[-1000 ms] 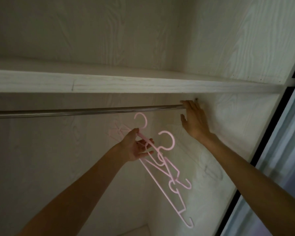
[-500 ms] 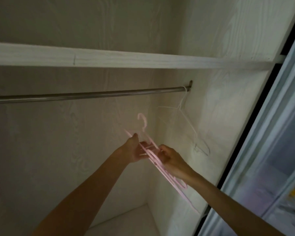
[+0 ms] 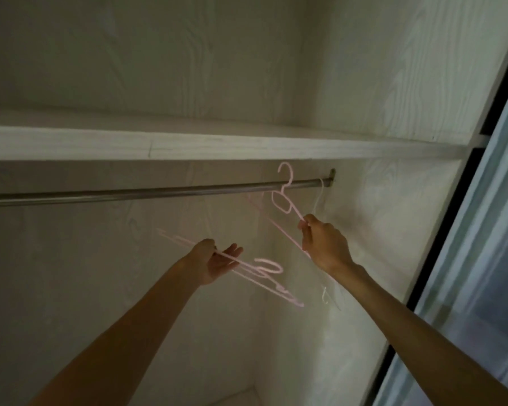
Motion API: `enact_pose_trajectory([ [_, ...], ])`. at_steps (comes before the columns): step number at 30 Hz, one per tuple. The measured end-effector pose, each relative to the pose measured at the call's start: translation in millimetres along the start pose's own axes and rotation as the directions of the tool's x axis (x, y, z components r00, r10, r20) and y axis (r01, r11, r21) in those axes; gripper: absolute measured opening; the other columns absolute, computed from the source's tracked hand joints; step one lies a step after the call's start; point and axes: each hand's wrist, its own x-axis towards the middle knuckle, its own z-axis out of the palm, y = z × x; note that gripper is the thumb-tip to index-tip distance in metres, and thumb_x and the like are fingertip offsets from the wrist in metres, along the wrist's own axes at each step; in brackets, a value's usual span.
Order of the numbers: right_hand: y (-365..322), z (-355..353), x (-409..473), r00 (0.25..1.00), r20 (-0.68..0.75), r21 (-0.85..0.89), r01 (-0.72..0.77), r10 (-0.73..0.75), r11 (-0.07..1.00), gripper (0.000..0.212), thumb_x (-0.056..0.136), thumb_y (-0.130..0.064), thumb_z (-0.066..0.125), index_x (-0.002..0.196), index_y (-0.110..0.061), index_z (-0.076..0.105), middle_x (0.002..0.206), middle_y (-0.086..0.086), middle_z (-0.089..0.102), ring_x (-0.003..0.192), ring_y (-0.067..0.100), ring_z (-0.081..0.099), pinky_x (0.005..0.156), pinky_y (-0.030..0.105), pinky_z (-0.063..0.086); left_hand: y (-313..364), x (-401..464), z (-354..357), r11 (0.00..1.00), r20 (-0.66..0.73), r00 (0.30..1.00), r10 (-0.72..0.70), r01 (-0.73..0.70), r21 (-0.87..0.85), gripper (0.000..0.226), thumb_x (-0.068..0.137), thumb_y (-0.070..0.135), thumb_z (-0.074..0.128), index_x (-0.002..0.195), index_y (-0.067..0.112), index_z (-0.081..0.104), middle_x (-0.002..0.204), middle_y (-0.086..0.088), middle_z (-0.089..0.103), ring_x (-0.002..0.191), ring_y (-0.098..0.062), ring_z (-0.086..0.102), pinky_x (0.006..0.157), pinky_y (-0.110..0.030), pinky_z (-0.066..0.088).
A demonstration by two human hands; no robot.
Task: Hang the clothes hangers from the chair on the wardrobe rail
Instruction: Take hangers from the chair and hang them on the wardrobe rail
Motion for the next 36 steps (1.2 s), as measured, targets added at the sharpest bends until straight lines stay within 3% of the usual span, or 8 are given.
enact_pose_trajectory([
  [2, 1, 7, 7, 1.0, 0.022, -0.042, -0.003, 0.004, 0.999, 0.029, 0.101, -0.028, 0.031, 0.106, -0.008, 0.052, 0.078, 0.006, 0.062, 0.064, 0.02, 0.059, 0.049, 0.02, 0.038, 2, 0, 4, 1.0, -0.018, 0.999, 0.027, -0.027, 0.007, 0.03, 0.1, 0.012, 0.028, 0.069, 0.011, 0.031, 0.084, -0.018, 0.06, 0.041, -0.024, 0.066, 0.065, -0.046, 0.056],
  [11, 24, 20, 4, 0.992, 0.094, -0.101, -0.077, 0.087, 0.992, 0.034, 0.101, -0.03, 0.032, 0.106, -0.008, 0.057, 0.096, 0.011, 0.068, 0.086, 0.027, 0.065, 0.065, 0.027, 0.041, 11, 0, 12, 0.997, -0.021, 0.998, 0.059, -0.06, -0.056, 0.026, 0.101, 0.018, 0.031, 0.077, 0.01, 0.034, 0.086, -0.019, 0.059, 0.042, -0.027, 0.066, 0.086, -0.048, 0.046],
  [14, 19, 12, 15, 0.994, 0.098, -0.167, -0.031, 0.047, 0.985, 0.037, 0.099, -0.035, 0.037, 0.119, -0.01, 0.054, 0.112, 0.012, 0.065, 0.099, 0.027, 0.063, 0.075, 0.031, 0.048, 13, 4, 14, 0.997, -0.015, 0.998, 0.068, -0.069, -0.042, 0.025, 0.101, 0.019, 0.031, 0.078, 0.01, 0.034, 0.087, -0.019, 0.06, 0.044, -0.027, 0.067, 0.082, -0.048, 0.051],
  [18, 0, -2, 52, 0.978, -0.163, -0.212, 0.092, -0.128, 0.973, 0.049, 0.097, -0.029, 0.046, 0.14, -0.011, 0.033, 0.136, 0.013, 0.048, 0.121, 0.029, 0.048, 0.095, 0.038, 0.043, 17, 12, 12, 0.996, 0.014, 0.997, 0.082, -0.081, -0.02, 0.028, 0.1, 0.019, 0.033, 0.074, 0.01, 0.033, 0.091, -0.021, 0.062, 0.051, -0.028, 0.07, 0.063, -0.049, 0.058],
  [21, -9, 1, 84, 0.968, -0.102, -0.343, 0.182, -0.23, 0.922, 0.051, 0.096, -0.024, 0.045, 0.142, -0.01, 0.029, 0.143, 0.01, 0.04, 0.128, 0.028, 0.04, 0.106, 0.038, 0.031, 20, 17, 11, 0.998, 0.014, 0.998, 0.065, -0.065, -0.026, 0.028, 0.1, 0.02, 0.034, 0.074, 0.011, 0.034, 0.092, -0.022, 0.062, 0.053, -0.029, 0.07, 0.077, -0.046, 0.048],
  [26, 12, 6, 110, 0.965, -0.073, -0.478, 0.189, -0.253, 0.858, 0.044, 0.093, -0.025, 0.05, 0.132, -0.007, 0.043, 0.132, 0.012, 0.049, 0.122, 0.029, 0.042, 0.101, 0.04, 0.032, 22, 20, 12, 0.999, 0.015, 0.999, 0.039, -0.039, -0.014, 0.031, 0.101, 0.02, 0.034, 0.072, 0.01, 0.034, 0.091, -0.022, 0.062, 0.049, -0.028, 0.069, 0.083, -0.047, 0.047],
  [32, 51, -8, 115, 0.981, -0.011, -0.672, 0.136, -0.194, 0.728, 0.062, 0.093, -0.027, 0.052, 0.145, -0.008, 0.024, 0.148, 0.009, 0.037, 0.138, 0.028, 0.028, 0.116, 0.04, 0.018, 27, 25, 14, 1.0, 0.045, 0.999, 0.009, -0.008, -0.014, 0.025, 0.101, 0.021, 0.034, 0.08, 0.009, 0.036, 0.095, -0.024, 0.062, 0.053, -0.031, 0.07, 0.083, -0.048, 0.048],
  [36, 53, -12, 108, 0.979, -0.052, -0.633, 0.122, -0.199, 0.765, 0.066, 0.094, -0.034, 0.049, 0.148, -0.009, 0.019, 0.151, 0.01, 0.034, 0.141, 0.027, 0.027, 0.116, 0.041, 0.018, 26, 26, 16, 0.998, 0.073, 0.996, -0.053, 0.055, -0.028, 0.021, 0.101, 0.02, 0.033, 0.084, 0.008, 0.037, 0.095, -0.027, 0.062, 0.057, -0.033, 0.071, 0.066, -0.052, 0.057],
])
